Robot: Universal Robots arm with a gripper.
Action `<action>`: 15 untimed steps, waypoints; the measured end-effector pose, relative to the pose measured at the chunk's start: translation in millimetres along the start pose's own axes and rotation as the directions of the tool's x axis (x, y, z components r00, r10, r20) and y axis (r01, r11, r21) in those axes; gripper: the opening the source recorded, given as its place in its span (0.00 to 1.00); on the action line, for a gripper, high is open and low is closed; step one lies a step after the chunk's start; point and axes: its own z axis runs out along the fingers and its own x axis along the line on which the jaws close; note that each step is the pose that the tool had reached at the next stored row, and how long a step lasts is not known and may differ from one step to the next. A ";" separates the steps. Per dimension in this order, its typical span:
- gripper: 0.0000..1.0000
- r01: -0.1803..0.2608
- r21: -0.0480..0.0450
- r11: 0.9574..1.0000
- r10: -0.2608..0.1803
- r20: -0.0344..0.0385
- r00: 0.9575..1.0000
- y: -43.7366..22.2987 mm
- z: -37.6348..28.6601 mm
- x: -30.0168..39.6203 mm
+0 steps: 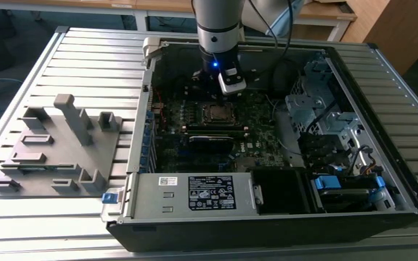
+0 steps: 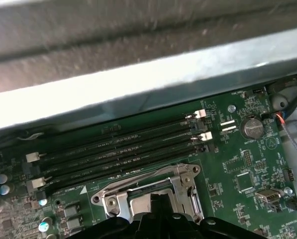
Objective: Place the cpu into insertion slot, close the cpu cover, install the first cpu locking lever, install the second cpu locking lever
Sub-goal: 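Install the first cpu locking lever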
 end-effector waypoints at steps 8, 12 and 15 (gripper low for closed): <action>0.10 -0.001 0.001 1.000 0.001 -0.008 1.000 0.4 -4.7 -0.8; 0.10 -0.002 0.011 1.000 0.002 -0.042 0.999 0.5 -4.5 -1.2; 0.10 -0.002 0.011 1.000 0.002 -0.043 0.999 0.5 -4.5 -1.2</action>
